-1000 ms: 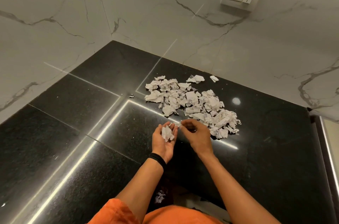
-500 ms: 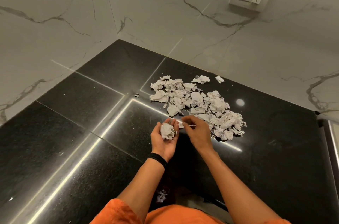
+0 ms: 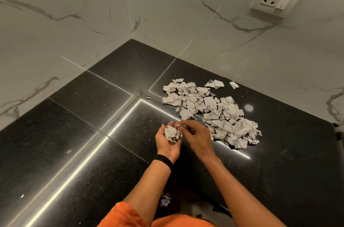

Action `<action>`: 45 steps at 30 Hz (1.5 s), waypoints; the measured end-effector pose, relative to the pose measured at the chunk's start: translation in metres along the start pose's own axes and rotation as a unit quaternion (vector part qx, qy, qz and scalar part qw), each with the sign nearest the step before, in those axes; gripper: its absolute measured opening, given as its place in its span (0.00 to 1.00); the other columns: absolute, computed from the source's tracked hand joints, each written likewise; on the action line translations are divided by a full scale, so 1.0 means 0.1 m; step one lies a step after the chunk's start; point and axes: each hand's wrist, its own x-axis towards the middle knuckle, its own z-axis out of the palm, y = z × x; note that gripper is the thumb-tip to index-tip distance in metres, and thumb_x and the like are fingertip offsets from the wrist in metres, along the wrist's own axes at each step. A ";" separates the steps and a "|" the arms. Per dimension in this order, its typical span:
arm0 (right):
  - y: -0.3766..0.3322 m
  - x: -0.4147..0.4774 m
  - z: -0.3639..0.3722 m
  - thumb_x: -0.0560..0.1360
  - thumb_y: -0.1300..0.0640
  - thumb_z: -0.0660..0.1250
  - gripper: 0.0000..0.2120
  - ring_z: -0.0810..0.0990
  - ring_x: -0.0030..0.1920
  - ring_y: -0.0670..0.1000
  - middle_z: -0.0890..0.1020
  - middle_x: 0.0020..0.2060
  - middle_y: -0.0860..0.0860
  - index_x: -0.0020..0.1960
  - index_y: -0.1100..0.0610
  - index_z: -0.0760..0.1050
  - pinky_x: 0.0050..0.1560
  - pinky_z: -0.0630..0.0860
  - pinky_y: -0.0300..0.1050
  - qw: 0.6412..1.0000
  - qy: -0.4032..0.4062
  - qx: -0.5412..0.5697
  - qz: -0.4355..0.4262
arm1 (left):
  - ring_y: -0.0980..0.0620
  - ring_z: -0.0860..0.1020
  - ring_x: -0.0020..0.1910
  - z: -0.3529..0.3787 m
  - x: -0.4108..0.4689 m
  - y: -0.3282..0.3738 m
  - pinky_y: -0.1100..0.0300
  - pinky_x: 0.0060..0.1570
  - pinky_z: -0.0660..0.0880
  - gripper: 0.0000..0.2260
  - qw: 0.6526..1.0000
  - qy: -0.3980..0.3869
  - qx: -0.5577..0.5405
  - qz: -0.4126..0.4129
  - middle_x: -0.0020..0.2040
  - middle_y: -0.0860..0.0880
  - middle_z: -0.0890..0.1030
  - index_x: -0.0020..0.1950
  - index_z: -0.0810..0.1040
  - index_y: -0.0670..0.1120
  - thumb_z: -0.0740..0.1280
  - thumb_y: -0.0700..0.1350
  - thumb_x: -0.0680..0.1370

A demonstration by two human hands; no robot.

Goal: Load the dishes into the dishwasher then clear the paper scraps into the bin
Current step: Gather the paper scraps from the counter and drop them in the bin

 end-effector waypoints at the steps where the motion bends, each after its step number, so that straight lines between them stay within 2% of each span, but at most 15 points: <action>1: -0.08 0.03 0.06 0.75 0.55 0.74 0.09 0.82 0.53 0.41 0.85 0.50 0.41 0.55 0.47 0.84 0.55 0.78 0.39 1.000 -0.025 -0.001 -0.018 | 0.43 0.79 0.51 0.02 0.00 0.03 0.46 0.69 0.69 0.16 1.000 -0.011 -0.001 -0.004 0.51 0.40 0.79 0.53 0.79 0.41 0.58 0.52 0.83; 3: -0.23 0.08 0.17 0.75 0.53 0.74 0.09 0.80 0.56 0.38 0.84 0.54 0.39 0.56 0.47 0.85 0.58 0.75 0.39 0.996 -0.069 -0.042 -0.045 | 0.41 0.79 0.54 0.06 0.00 0.11 0.45 0.68 0.70 0.17 0.999 -0.030 -0.008 -0.015 0.50 0.41 0.80 0.52 0.80 0.42 0.59 0.53 0.83; 6: -0.39 0.22 0.35 0.76 0.52 0.73 0.07 0.79 0.54 0.36 0.83 0.50 0.35 0.54 0.49 0.85 0.56 0.73 0.36 0.994 -0.075 -0.047 -0.063 | 0.42 0.80 0.54 0.10 -0.01 0.33 0.47 0.65 0.73 0.17 0.999 -0.041 -0.028 -0.008 0.50 0.41 0.81 0.52 0.80 0.41 0.59 0.52 0.83; 8: -0.48 0.39 0.45 0.76 0.54 0.73 0.06 0.81 0.51 0.39 0.84 0.48 0.38 0.53 0.50 0.85 0.53 0.76 0.35 0.997 -0.059 -0.013 -0.052 | 0.43 0.80 0.51 0.11 0.02 0.50 0.48 0.62 0.74 0.16 0.997 -0.047 -0.055 0.010 0.49 0.41 0.81 0.54 0.79 0.40 0.59 0.51 0.83; 11: -0.54 0.82 0.70 0.75 0.58 0.72 0.07 0.83 0.47 0.40 0.85 0.46 0.43 0.52 0.52 0.85 0.51 0.78 0.36 0.998 -0.050 -0.017 -0.036 | 0.43 0.81 0.52 0.10 0.11 0.80 0.49 0.66 0.72 0.15 0.994 -0.034 -0.094 0.038 0.51 0.41 0.82 0.57 0.78 0.41 0.58 0.50 0.83; 14: -0.51 1.29 0.98 0.76 0.61 0.70 0.10 0.83 0.48 0.43 0.86 0.49 0.47 0.56 0.54 0.84 0.53 0.79 0.41 0.993 -0.065 -0.091 -0.039 | 0.41 0.80 0.53 0.10 0.16 1.06 0.49 0.64 0.75 0.15 0.991 -0.021 -0.117 0.057 0.49 0.39 0.83 0.57 0.79 0.39 0.58 0.49 0.84; 17: -0.39 1.68 1.27 0.76 0.63 0.68 0.16 0.81 0.57 0.54 0.83 0.58 0.54 0.63 0.58 0.81 0.62 0.75 0.50 0.967 -0.130 -0.209 -0.069 | 0.40 0.80 0.55 0.07 0.20 1.25 0.49 0.63 0.76 0.15 0.992 -0.011 -0.109 0.068 0.50 0.39 0.84 0.58 0.79 0.40 0.60 0.48 0.83; 22: -0.13 1.77 1.52 0.76 0.65 0.64 0.10 0.78 0.52 0.58 0.82 0.49 0.56 0.53 0.60 0.83 0.51 0.72 0.49 0.921 -0.159 -0.333 -0.125 | 0.41 0.80 0.59 -0.02 0.31 1.43 0.50 0.60 0.78 0.16 0.994 0.009 -0.066 0.081 0.58 0.38 0.81 0.63 0.78 0.38 0.61 0.48 0.83; 25: -0.05 1.55 1.44 0.76 0.64 0.65 0.08 0.79 0.48 0.54 0.83 0.45 0.54 0.48 0.59 0.83 0.49 0.75 0.48 0.942 -0.120 -0.296 -0.102 | 0.41 0.80 0.58 -0.06 0.36 1.41 0.50 0.61 0.77 0.16 0.996 0.014 -0.049 0.068 0.56 0.39 0.81 0.62 0.78 0.38 0.61 0.48 0.83; 28: -0.13 1.24 1.19 0.76 0.61 0.70 0.06 0.80 0.45 0.40 0.84 0.44 0.45 0.50 0.54 0.84 0.49 0.74 0.33 0.991 -0.029 -0.131 -0.009 | 0.43 0.80 0.55 -0.06 0.39 1.25 0.51 0.61 0.77 0.15 0.998 0.002 -0.040 0.048 0.52 0.41 0.82 0.60 0.79 0.38 0.61 0.48 0.83; 31: -0.33 0.89 0.89 0.75 0.62 0.72 0.06 0.83 0.46 0.40 0.85 0.43 0.43 0.50 0.55 0.84 0.49 0.76 0.31 1.000 -0.002 0.000 0.028 | 0.44 0.80 0.53 -0.01 0.41 0.98 0.50 0.67 0.72 0.14 0.999 -0.017 -0.026 0.024 0.50 0.42 0.81 0.57 0.79 0.40 0.60 0.49 0.83; 35: -0.40 0.57 0.62 0.77 0.58 0.71 0.08 0.81 0.48 0.40 0.85 0.45 0.42 0.54 0.48 0.85 0.49 0.74 0.31 0.998 -0.048 -0.039 -0.002 | 0.43 0.79 0.52 0.07 0.42 0.66 0.45 0.70 0.70 0.14 0.999 -0.046 -0.018 -0.003 0.48 0.42 0.80 0.53 0.80 0.43 0.60 0.51 0.82; 38: -0.23 0.60 0.36 0.79 0.57 0.69 0.08 0.80 0.49 0.37 0.85 0.46 0.42 0.55 0.51 0.84 0.50 0.73 0.30 0.999 -0.005 -0.035 -0.013 | 0.43 0.79 0.54 0.18 0.37 0.49 0.47 0.70 0.70 0.14 0.998 -0.045 -0.042 -0.004 0.52 0.41 0.80 0.55 0.79 0.42 0.60 0.50 0.82; 41: 0.12 0.75 0.06 0.79 0.57 0.68 0.11 0.79 0.56 0.46 0.84 0.54 0.46 0.60 0.53 0.82 0.58 0.74 0.41 0.990 0.023 -0.139 -0.026 | 0.41 0.78 0.58 0.26 0.28 0.36 0.48 0.67 0.73 0.14 0.998 -0.019 -0.055 0.011 0.55 0.39 0.80 0.57 0.79 0.39 0.60 0.48 0.83; 45: 0.53 0.83 -0.08 0.79 0.56 0.67 0.16 0.74 0.64 0.56 0.80 0.63 0.52 0.67 0.55 0.78 0.65 0.69 0.48 0.935 -0.131 -0.318 -0.080 | 0.41 0.79 0.57 0.29 0.22 0.22 0.48 0.63 0.75 0.14 0.998 0.004 -0.045 0.042 0.55 0.39 0.80 0.58 0.78 0.39 0.60 0.48 0.82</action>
